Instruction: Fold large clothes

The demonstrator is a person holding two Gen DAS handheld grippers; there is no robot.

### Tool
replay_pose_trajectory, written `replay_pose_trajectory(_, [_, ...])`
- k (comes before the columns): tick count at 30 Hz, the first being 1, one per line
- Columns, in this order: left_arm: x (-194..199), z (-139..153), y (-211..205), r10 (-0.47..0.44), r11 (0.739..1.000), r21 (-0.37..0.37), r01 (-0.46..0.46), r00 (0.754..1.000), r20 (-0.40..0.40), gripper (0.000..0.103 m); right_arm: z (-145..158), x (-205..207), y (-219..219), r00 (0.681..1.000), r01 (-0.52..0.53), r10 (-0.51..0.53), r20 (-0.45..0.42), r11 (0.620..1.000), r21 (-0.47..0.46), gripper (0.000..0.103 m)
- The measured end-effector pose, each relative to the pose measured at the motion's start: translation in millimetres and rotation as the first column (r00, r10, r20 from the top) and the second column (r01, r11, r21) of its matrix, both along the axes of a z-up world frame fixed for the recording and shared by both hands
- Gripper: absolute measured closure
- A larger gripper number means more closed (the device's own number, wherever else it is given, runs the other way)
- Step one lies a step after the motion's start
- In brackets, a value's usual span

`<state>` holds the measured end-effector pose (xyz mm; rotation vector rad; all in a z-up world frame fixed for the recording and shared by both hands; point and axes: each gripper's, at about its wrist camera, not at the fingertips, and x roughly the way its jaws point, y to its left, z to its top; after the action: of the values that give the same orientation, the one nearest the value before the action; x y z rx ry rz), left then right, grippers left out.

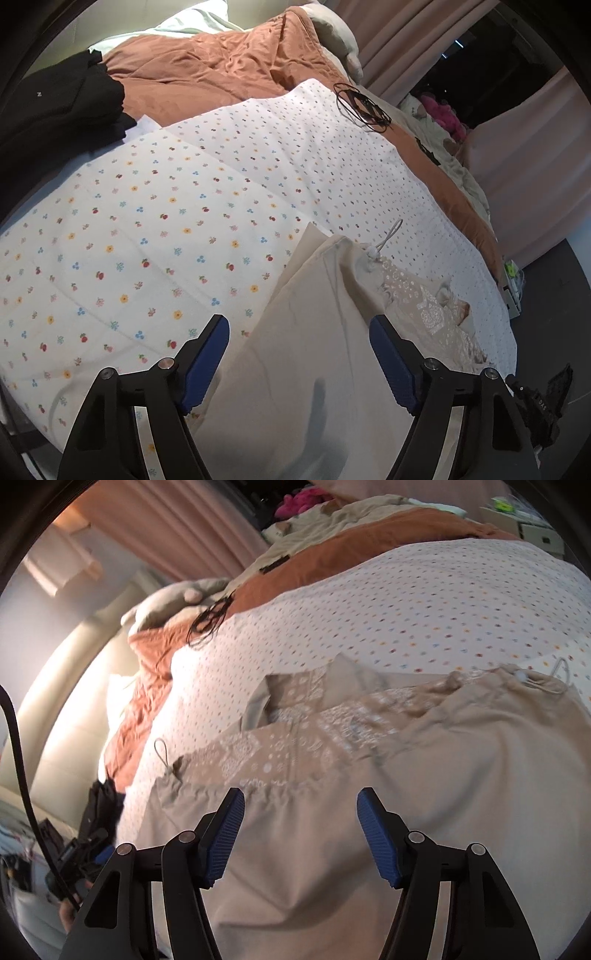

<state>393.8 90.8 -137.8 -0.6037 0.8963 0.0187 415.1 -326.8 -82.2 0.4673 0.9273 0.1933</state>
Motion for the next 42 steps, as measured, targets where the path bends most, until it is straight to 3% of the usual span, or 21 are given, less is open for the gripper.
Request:
replay_pose_trajectory(11, [-19, -28, 19, 0.02, 1.0, -0.021, -0.021, 0.999, -0.051, 0.027, -39, 31, 69, 0.985, -0.133, 0.112, -0.133, 0.977, -0.164, 0.041])
replay_pose_trajectory(15, [-19, -36, 21, 0.014, 1.0, -0.026, -0.016, 0.997, -0.069, 0.028, -71, 49, 79, 0.971, -0.163, 0.106, -0.216, 0.95, -0.268, 0.071])
replay_pose_trajectory(18, [-19, -43, 24, 0.02, 0.999, -0.035, -0.023, 0.997, -0.078, 0.028, -75, 59, 77, 0.972, -0.169, 0.11, -0.21, 0.941, -0.292, 0.097])
replay_pose_trajectory(29, [-14, -54, 24, 0.008, 1.0, -0.014, -0.01, 0.994, -0.105, 0.028, -51, 91, 62, 0.991, -0.12, 0.095, -0.099, 0.949, -0.291, 0.101])
replay_pose_trajectory(36, [-17, -58, 19, -0.006, 1.0, 0.016, 0.008, 0.993, -0.119, 0.028, -76, 105, 64, 0.989, -0.108, 0.071, -0.13, 0.948, -0.299, 0.101])
replay_pose_trajectory(42, [-27, -59, 20, -0.013, 1.0, 0.012, 0.015, 0.992, -0.129, 0.035, -69, 107, 62, 0.988, -0.094, 0.056, -0.146, 0.96, -0.266, 0.1])
